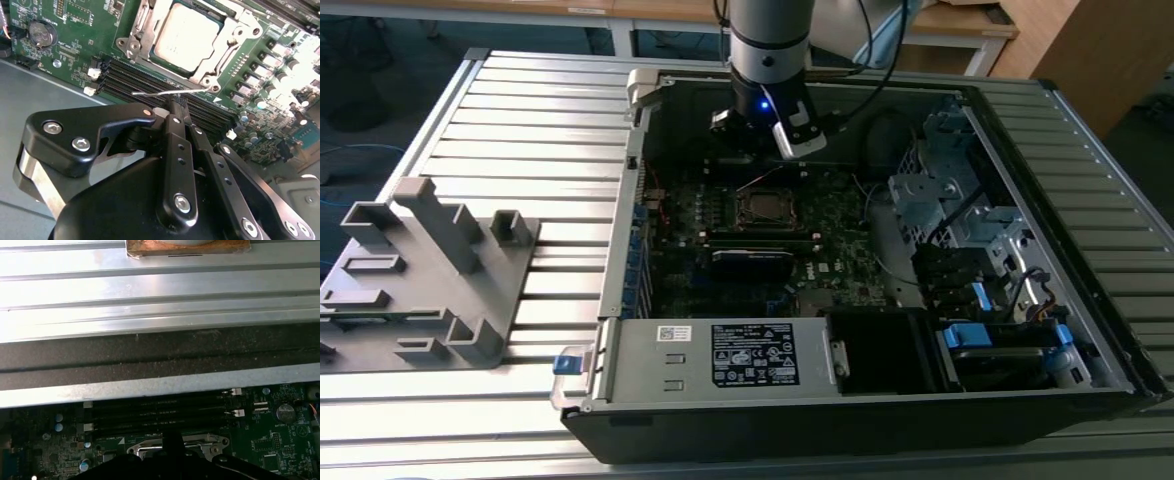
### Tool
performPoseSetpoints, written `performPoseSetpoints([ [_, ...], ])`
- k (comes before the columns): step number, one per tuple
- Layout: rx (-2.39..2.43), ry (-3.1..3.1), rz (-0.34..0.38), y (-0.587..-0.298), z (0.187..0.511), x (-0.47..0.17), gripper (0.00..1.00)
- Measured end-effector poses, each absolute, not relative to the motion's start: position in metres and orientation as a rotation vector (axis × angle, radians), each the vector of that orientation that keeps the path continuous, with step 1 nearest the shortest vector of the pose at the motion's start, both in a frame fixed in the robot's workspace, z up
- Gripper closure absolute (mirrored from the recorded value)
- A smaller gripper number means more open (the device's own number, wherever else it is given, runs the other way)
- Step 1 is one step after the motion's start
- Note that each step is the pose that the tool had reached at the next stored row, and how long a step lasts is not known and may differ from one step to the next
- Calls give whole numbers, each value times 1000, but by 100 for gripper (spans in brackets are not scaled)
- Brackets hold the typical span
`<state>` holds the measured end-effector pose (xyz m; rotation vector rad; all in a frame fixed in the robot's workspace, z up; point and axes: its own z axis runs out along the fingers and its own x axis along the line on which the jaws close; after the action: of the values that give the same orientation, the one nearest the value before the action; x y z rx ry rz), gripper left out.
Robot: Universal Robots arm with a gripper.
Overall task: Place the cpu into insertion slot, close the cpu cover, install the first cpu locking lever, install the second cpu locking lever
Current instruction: 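Install the first cpu locking lever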
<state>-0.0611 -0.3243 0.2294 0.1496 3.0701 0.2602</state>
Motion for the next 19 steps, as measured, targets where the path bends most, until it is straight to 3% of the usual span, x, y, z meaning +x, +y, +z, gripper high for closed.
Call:
performPoseSetpoints([
  [19,247,3052,281,-324,223,-61,89],
])
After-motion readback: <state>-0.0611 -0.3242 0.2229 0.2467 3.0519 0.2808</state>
